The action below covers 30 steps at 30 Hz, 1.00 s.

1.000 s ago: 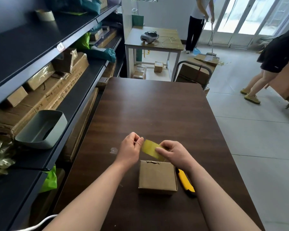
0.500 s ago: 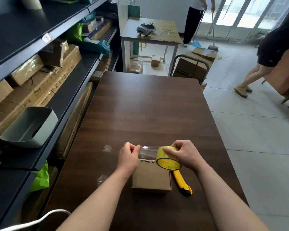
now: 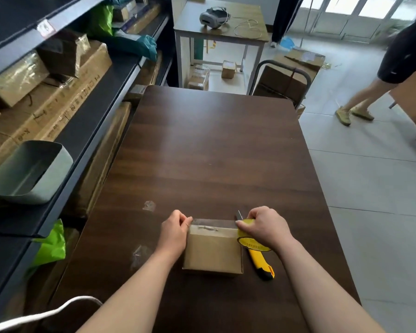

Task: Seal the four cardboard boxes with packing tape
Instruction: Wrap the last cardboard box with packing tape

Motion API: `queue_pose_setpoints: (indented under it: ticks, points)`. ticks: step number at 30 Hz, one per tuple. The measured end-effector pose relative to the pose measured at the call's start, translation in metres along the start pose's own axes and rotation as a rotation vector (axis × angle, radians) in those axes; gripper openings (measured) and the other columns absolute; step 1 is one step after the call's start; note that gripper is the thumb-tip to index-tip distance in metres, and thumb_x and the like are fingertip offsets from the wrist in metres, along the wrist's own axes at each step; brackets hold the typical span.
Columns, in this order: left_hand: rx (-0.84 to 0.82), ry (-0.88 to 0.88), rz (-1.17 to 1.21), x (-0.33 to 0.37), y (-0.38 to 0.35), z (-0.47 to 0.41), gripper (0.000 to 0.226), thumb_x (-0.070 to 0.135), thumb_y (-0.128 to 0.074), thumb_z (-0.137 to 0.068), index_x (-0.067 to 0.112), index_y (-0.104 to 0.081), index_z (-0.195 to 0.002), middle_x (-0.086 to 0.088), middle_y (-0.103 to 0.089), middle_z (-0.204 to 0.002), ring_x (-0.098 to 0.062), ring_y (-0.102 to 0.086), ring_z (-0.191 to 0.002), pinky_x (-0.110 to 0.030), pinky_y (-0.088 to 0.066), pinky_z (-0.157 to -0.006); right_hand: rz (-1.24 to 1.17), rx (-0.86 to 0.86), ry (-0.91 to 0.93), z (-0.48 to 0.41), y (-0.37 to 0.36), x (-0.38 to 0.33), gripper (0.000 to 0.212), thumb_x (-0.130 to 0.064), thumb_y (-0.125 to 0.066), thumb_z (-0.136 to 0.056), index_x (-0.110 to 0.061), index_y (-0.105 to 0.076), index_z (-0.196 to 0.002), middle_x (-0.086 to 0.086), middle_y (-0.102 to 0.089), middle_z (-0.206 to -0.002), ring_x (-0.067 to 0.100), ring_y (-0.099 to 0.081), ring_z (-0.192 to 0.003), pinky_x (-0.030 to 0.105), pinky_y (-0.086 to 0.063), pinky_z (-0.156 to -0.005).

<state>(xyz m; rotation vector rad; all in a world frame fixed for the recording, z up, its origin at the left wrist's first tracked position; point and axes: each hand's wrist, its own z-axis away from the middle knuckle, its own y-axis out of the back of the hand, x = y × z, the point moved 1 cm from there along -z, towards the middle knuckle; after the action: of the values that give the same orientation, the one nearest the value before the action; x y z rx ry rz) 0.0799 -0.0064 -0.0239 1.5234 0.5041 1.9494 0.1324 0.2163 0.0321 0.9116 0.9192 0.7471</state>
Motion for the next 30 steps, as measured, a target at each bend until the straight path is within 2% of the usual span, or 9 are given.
queue_pose_setpoints:
  ticks: [4,8,12,17,22,30]
  points:
    - [-0.019,0.035,-0.025,-0.004,-0.006,0.000,0.021,0.029,-0.052,-0.098,0.012,-0.054,-0.086,-0.001,-0.060,-0.083,-0.015,-0.054,-0.076,-0.028,-0.035,-0.061,0.075,-0.030,-0.019,-0.003,-0.006,-0.003,0.035,-0.057,-0.060,-0.082,-0.023,-0.067,-0.082,-0.008,-0.065,-0.079,0.015,-0.059,-0.075,0.025,-0.041,-0.058]
    - [-0.018,0.050,-0.036,-0.007,-0.009,0.000,0.020,0.029,-0.050,-0.098,0.014,-0.052,-0.086,0.000,-0.059,-0.084,-0.012,-0.054,-0.075,-0.025,-0.036,-0.057,0.123,-0.037,-0.009,-0.008,-0.010,-0.007,0.033,-0.057,-0.058,-0.081,-0.025,-0.062,-0.077,-0.008,-0.064,-0.078,0.014,-0.062,-0.075,0.027,-0.049,-0.061]
    - [-0.016,0.049,-0.036,-0.009,-0.011,-0.001,0.019,0.029,-0.050,-0.099,0.014,-0.052,-0.087,0.000,-0.059,-0.085,-0.009,-0.052,-0.074,-0.021,-0.035,-0.055,0.173,-0.032,-0.001,-0.010,-0.010,-0.010,0.031,-0.054,-0.058,-0.081,-0.025,-0.055,-0.070,-0.007,-0.062,-0.077,0.018,-0.061,-0.077,0.026,-0.045,-0.062]
    - [-0.020,0.064,-0.026,-0.017,-0.015,-0.004,0.020,0.030,-0.049,-0.099,0.013,-0.052,-0.089,0.001,-0.059,-0.086,-0.015,-0.057,-0.081,-0.037,-0.051,-0.072,0.234,-0.034,-0.003,-0.011,-0.012,-0.016,0.031,-0.052,-0.057,-0.083,-0.022,-0.061,-0.077,-0.006,-0.061,-0.077,0.018,-0.060,-0.075,0.026,-0.045,-0.062]
    - [-0.006,0.074,-0.039,-0.019,-0.018,-0.004,0.019,0.030,-0.049,-0.099,0.014,-0.052,-0.089,0.001,-0.058,-0.085,-0.014,-0.055,-0.079,-0.031,-0.044,-0.066,0.256,-0.035,-0.003,-0.014,-0.015,-0.020,0.033,-0.053,-0.057,-0.083,-0.020,-0.061,-0.086,-0.004,-0.065,-0.085,0.019,-0.064,-0.081,0.029,-0.052,-0.069]
    - [0.004,0.081,-0.033,-0.023,-0.021,-0.005,0.021,0.029,-0.050,-0.099,0.011,-0.052,-0.089,-0.001,-0.059,-0.085,-0.018,-0.055,-0.080,-0.031,-0.040,-0.066,0.279,-0.043,-0.004,-0.015,-0.016,-0.025,0.030,-0.051,-0.058,-0.084,-0.021,-0.054,-0.084,-0.003,-0.061,-0.085,0.020,-0.062,-0.080,0.028,-0.048,-0.067]
